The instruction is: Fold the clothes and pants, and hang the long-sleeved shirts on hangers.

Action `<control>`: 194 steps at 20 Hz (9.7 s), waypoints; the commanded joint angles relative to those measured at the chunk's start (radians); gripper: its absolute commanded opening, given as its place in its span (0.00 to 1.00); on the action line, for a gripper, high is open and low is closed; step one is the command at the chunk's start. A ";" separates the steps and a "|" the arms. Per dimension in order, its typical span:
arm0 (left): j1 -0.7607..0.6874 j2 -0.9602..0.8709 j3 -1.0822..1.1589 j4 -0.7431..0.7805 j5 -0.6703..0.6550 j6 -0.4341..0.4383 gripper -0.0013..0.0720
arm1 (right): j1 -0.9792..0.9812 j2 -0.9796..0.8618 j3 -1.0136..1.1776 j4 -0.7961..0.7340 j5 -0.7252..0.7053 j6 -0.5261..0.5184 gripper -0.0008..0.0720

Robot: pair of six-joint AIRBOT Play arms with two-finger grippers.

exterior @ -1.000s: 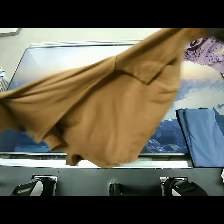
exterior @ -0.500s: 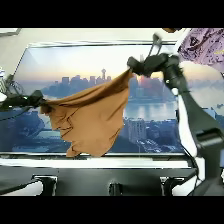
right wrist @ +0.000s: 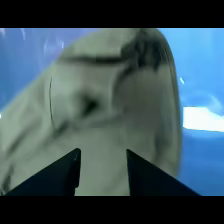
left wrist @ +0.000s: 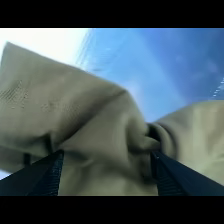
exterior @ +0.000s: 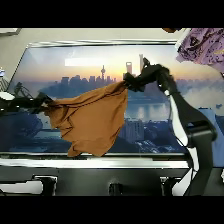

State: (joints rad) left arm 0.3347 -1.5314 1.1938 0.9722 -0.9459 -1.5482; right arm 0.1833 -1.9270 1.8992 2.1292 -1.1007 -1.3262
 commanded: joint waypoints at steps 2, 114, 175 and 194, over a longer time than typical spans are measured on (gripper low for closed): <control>0.157 0.131 0.050 -0.005 -0.175 0.072 0.87 | -0.118 0.162 -0.013 -0.063 -0.372 -0.269 0.50; 0.183 0.216 -0.158 -0.004 -0.146 0.219 0.94 | -0.060 0.010 0.130 -0.152 -0.254 -0.020 0.04; -0.047 -0.031 0.027 0.101 0.117 0.015 0.04 | -0.060 -0.060 0.131 -0.315 -0.046 0.198 0.04; 0.245 0.312 -0.187 0.086 -0.203 0.128 0.81 | -0.434 0.393 -0.510 -0.001 -0.347 -0.452 0.40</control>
State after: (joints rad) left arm 0.5434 -1.3060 1.1221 1.0630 -1.1183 -1.4338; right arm -0.1551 -1.6596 1.6726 2.0300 -1.4414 -1.6886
